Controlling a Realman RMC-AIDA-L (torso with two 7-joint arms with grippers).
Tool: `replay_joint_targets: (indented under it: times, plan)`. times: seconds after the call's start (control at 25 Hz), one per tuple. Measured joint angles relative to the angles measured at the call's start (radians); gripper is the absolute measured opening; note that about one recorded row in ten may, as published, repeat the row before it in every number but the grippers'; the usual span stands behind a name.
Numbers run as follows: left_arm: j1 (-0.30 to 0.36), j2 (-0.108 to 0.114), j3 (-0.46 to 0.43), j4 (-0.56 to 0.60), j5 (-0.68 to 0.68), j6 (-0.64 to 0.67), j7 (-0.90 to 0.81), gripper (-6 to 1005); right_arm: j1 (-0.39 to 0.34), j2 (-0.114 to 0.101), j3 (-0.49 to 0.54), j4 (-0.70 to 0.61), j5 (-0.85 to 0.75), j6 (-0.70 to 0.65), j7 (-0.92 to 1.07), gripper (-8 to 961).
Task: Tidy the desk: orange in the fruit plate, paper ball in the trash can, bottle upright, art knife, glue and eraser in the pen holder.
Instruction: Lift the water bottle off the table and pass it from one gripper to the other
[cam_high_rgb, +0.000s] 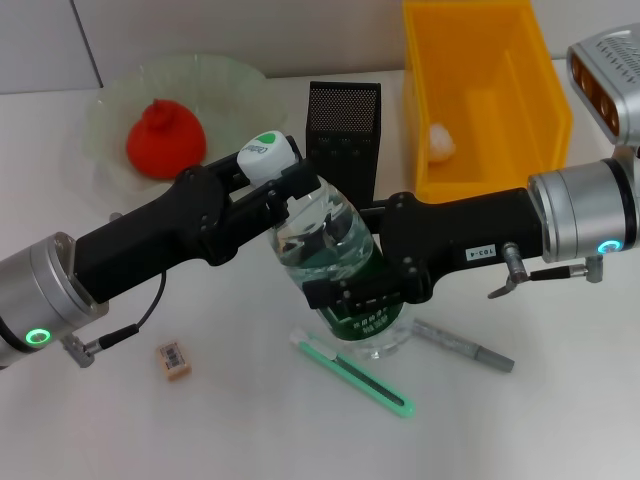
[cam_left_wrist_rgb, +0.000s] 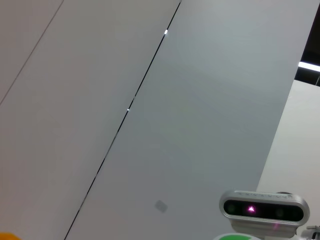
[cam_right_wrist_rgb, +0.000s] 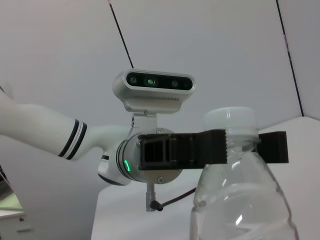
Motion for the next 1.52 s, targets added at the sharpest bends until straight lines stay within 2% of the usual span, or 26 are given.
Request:
replay_joint_targets:
  times: [0.16,0.64,1.52]
  plan:
    - [-0.003,0.000,0.000,0.002,0.003,-0.002,-0.001,446,-0.005,-0.001,-0.003,-0.062,-0.066,-0.007,0.064,783]
    - [0.004,0.001,0.000,0.010,0.003,-0.003,-0.001,446,-0.045,-0.002,-0.002,-0.200,-0.092,-0.077,0.159,783]
    - [0.003,0.002,-0.001,0.012,0.003,0.001,0.001,445,-0.055,-0.007,0.002,-0.223,-0.104,-0.093,0.176,783]
